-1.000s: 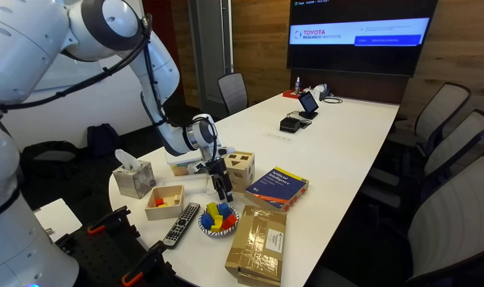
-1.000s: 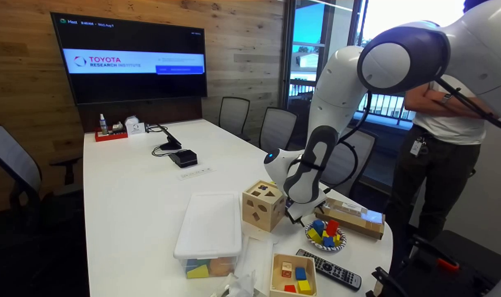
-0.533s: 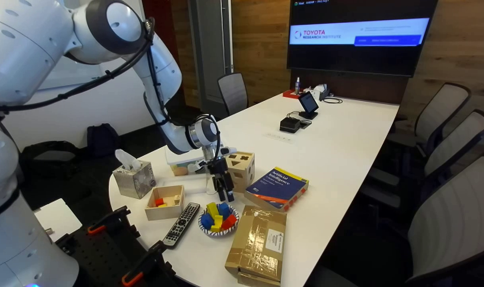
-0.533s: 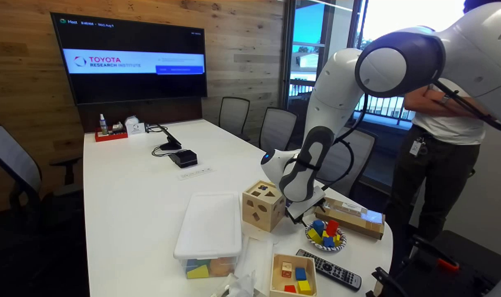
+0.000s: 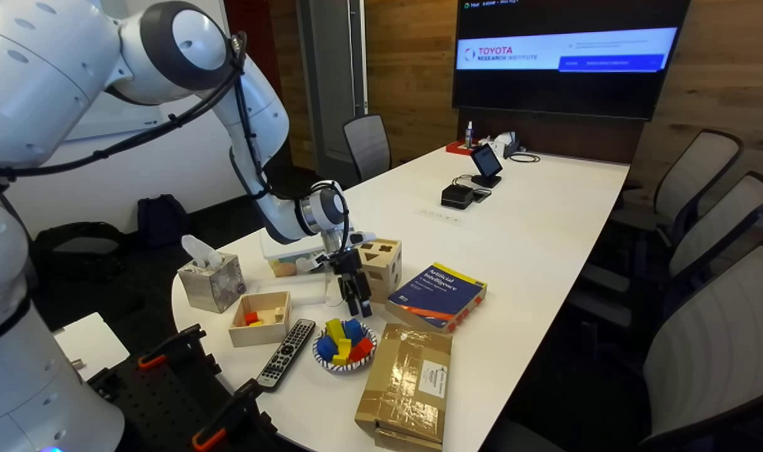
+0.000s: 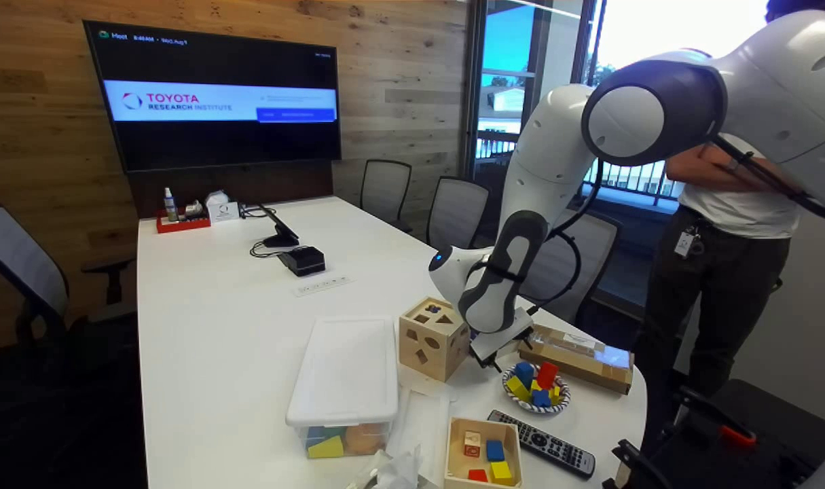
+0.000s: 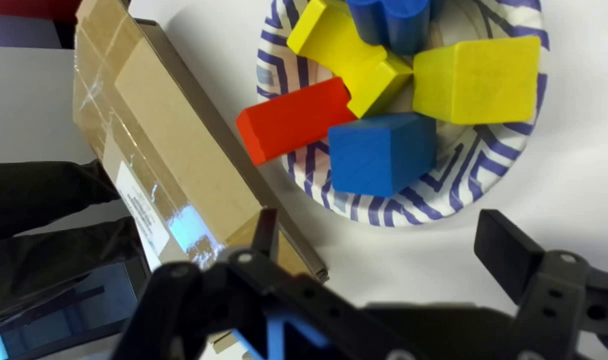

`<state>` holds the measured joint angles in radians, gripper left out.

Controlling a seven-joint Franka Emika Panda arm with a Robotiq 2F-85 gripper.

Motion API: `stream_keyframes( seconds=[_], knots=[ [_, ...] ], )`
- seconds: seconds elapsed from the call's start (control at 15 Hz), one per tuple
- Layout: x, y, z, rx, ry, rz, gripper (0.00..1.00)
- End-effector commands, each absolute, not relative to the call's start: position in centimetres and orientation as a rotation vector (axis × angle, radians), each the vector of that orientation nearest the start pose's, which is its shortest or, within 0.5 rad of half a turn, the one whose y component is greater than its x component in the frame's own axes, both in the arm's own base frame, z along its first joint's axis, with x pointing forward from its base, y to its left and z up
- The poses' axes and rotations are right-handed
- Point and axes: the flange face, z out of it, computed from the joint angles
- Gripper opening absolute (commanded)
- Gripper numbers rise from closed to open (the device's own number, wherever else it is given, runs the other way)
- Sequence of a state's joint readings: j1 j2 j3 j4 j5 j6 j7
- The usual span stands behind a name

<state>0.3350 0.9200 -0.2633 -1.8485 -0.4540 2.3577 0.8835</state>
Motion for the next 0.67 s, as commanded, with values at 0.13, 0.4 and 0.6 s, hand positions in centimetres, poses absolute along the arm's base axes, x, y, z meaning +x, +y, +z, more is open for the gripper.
stream_keyframes(
  seconds=[0.13,0.4,0.6],
  knots=[
    [56.9,1.7,2.9,2.559,-0.567,-0.005,1.0],
    [56.2,0.9,2.8,2.586,-0.592,0.066,1.0],
    [54.7,0.4,3.4,2.611,-0.557,0.071,1.0]
  ],
)
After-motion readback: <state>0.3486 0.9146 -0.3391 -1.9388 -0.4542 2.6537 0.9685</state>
